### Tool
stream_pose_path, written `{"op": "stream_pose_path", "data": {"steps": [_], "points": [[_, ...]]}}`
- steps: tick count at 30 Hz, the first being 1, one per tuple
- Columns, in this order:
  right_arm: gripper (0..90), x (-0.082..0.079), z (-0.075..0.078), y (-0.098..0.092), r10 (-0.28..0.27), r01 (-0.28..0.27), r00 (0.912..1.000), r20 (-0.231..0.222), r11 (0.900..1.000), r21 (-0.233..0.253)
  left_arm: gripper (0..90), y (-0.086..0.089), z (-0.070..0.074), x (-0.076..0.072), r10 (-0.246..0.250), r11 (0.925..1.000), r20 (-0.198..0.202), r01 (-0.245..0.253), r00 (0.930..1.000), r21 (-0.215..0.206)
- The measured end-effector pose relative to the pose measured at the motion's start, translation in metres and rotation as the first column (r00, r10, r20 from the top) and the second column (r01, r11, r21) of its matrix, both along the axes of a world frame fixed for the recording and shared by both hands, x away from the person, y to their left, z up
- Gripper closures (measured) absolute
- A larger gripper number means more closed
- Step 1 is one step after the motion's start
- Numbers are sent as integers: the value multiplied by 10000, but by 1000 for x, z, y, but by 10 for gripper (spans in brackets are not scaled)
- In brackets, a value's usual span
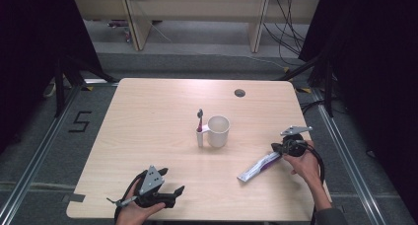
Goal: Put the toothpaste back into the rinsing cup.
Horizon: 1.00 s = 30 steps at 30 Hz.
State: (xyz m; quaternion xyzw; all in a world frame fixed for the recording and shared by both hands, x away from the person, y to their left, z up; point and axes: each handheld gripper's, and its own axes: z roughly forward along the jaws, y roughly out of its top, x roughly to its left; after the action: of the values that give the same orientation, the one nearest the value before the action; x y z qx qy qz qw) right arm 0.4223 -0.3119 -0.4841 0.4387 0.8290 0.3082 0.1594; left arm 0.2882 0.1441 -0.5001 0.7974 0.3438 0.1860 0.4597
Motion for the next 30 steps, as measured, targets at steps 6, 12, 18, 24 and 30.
{"op": "stream_pose_path", "data": {"steps": [6,12,18,24,30], "points": [[900,-21,3,-8,-111,122,9982,-591,9998,185,179,-1,0,0,-56,10000,-11,56,10000,-75],[900,-42,2,-20,252,-247,9994,-233,9995,191,179,-2,-1,-1,-64,9999,-31,64,10000,-127],[900,-66,3,-24,329,-308,9983,-479,9986,434,179,-2,-1,-1,-51,9998,-24,51,10000,-208],[896,-86,6,-25,448,-410,9961,-760,9978,519,179,-2,0,-1,-104,9999,-24,104,9999,-137],[891,-107,7,-22,615,-557,9936,-943,9965,626,179,-2,0,-2,-83,9999,-46,82,10000,-138]]}}
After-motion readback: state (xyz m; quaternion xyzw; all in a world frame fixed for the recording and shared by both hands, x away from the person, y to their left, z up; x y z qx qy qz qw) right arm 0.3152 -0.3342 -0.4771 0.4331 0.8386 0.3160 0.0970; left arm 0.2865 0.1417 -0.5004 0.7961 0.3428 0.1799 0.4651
